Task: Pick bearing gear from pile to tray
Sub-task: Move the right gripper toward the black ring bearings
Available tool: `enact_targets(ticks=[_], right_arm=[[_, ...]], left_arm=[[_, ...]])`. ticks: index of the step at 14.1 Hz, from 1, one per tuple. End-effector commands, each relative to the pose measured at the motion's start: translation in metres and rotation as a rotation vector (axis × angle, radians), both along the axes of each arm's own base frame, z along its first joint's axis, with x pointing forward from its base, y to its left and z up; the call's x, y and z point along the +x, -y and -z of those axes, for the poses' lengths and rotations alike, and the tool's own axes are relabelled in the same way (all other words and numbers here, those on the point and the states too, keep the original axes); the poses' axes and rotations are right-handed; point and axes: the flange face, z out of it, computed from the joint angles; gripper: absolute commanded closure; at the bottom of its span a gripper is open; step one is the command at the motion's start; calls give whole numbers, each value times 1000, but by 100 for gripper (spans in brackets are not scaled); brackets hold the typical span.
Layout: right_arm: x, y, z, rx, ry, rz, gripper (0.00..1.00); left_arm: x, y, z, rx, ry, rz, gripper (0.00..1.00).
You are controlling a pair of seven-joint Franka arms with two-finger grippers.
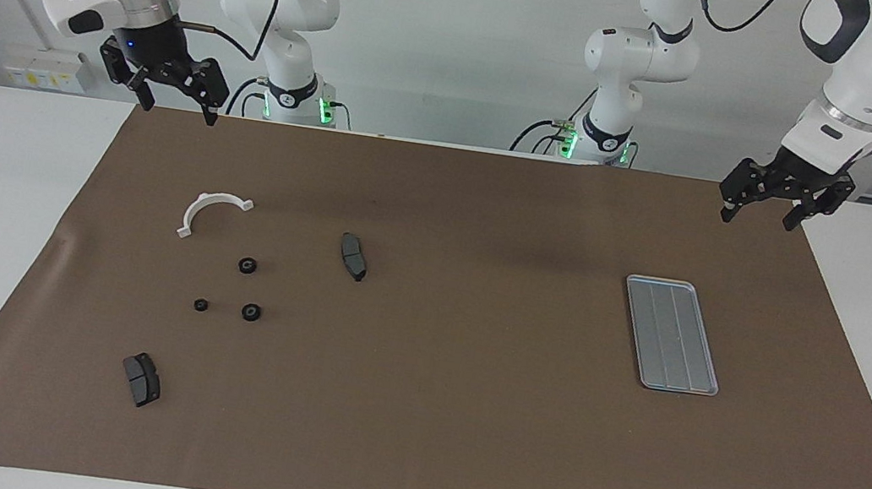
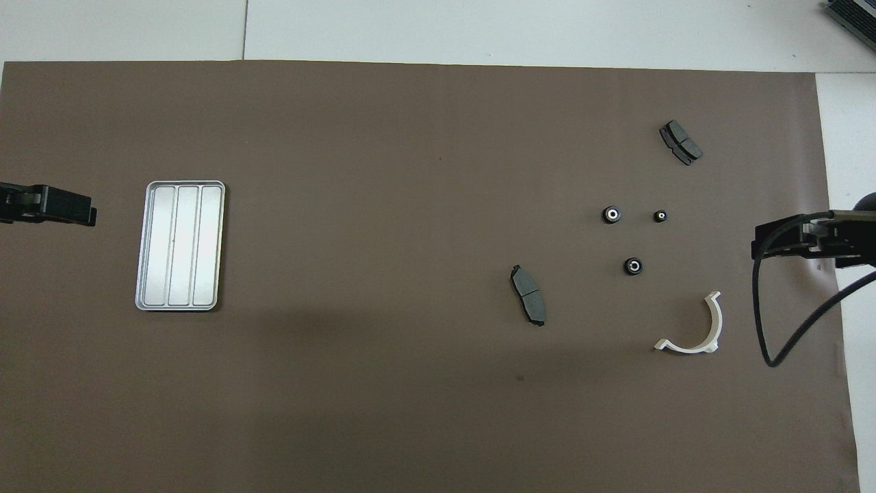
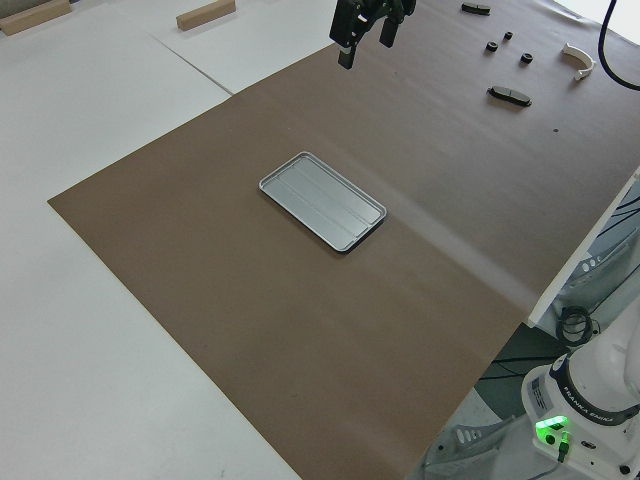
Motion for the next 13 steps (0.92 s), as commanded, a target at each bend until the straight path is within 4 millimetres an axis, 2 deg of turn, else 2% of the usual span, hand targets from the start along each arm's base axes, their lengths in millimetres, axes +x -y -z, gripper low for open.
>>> enact_targets(ticks=[1,13], right_arm=[[-7,0,-1,1,9,-12,0],[-8,6,7,3,-6,-8,0]], left_arm=[[-2,-1,2,-11,-6,1,0],[-2,-1,2,-11,-6,1,0]])
